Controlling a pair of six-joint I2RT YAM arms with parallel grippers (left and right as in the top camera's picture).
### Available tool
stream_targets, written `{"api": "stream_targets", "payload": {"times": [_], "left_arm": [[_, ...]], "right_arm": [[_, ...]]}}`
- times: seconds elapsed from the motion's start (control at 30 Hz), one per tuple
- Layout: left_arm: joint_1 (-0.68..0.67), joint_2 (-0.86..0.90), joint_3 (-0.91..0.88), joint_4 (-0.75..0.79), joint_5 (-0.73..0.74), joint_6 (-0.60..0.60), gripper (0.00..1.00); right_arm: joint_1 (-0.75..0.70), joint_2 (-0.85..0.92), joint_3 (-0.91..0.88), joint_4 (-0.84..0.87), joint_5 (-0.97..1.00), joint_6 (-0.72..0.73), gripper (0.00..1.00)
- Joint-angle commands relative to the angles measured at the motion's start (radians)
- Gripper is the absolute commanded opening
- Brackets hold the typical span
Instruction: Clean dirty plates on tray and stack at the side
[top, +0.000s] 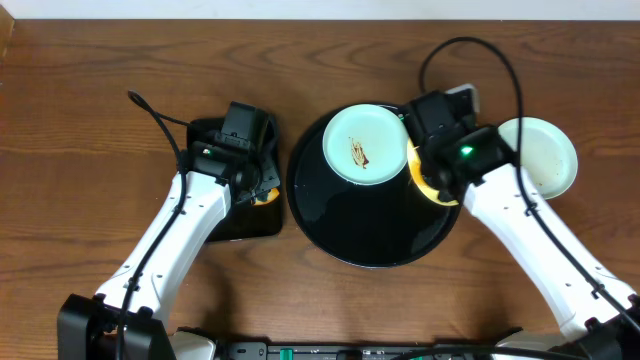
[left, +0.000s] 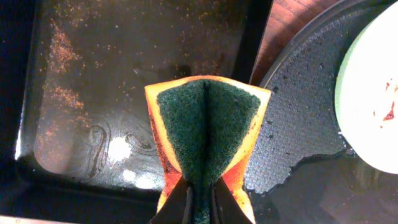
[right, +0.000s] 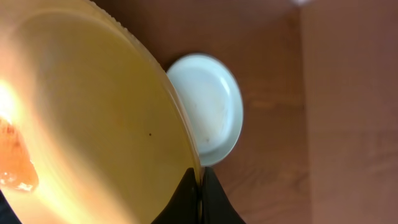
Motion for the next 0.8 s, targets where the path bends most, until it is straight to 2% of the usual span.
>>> {"api": "stream_targets", "payload": {"times": [0.0,0.23,0.77], "left_arm": [[0.004,-0.011,-0.003,-0.002,-0.005,0.006,0.08],[0.004,-0.011,-0.003,-0.002,-0.005,0.006,0.08],[0.004,-0.011,-0.003,-0.002,-0.005,0.006,0.08]], "right_arm": [[0.069,0.004,0.018,0.017,0.132,-0.087,0.01],[0.145,0.004,0.018,0.02,0.248,-0.085,0.01],[0.146,0.004,0.018,0.021,0.344,-0.063,0.01]]}}
